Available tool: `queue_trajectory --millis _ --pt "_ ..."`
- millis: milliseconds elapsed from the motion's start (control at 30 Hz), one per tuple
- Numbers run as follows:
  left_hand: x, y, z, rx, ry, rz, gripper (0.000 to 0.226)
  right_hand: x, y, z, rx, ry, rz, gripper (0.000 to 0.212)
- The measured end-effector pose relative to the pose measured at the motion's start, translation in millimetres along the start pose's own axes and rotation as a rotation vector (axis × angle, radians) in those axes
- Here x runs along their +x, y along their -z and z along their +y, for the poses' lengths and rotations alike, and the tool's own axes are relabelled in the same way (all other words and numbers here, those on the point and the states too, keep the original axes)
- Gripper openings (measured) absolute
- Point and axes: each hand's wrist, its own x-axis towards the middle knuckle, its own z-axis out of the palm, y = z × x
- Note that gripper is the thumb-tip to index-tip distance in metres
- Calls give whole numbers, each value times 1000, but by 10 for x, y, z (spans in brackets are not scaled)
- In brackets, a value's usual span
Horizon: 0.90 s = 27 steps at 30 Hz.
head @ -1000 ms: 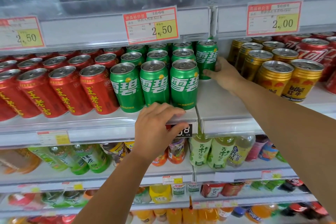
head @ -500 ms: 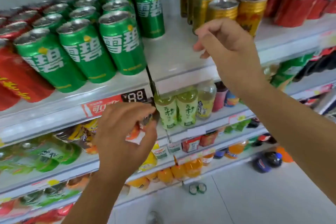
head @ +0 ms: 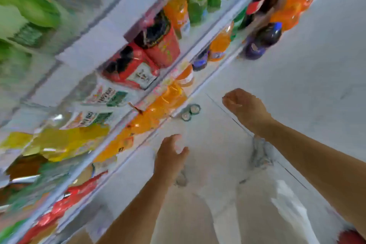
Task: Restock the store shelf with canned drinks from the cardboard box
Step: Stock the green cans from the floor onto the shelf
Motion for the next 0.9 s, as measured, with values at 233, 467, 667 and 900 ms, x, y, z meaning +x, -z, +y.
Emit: queue_trajectory --millis 233,467,667,900 --pt "1675 -1461 -1098 69 221 -70 65 1360 -1136 1965 -154 -221 -128 30" --pt "2921 -2402 -1892 -138 257 94 111 2354 -2205 2864 -223 -131 -243 81" --pt "3422 -2588 -2125 -112 3 245 103 2933 -2830 2921 -164 89 -231 107" --pt "3541 -2582 -1945 -128 -56 330 76 2950 -2994 2958 -269 145 -30 72"
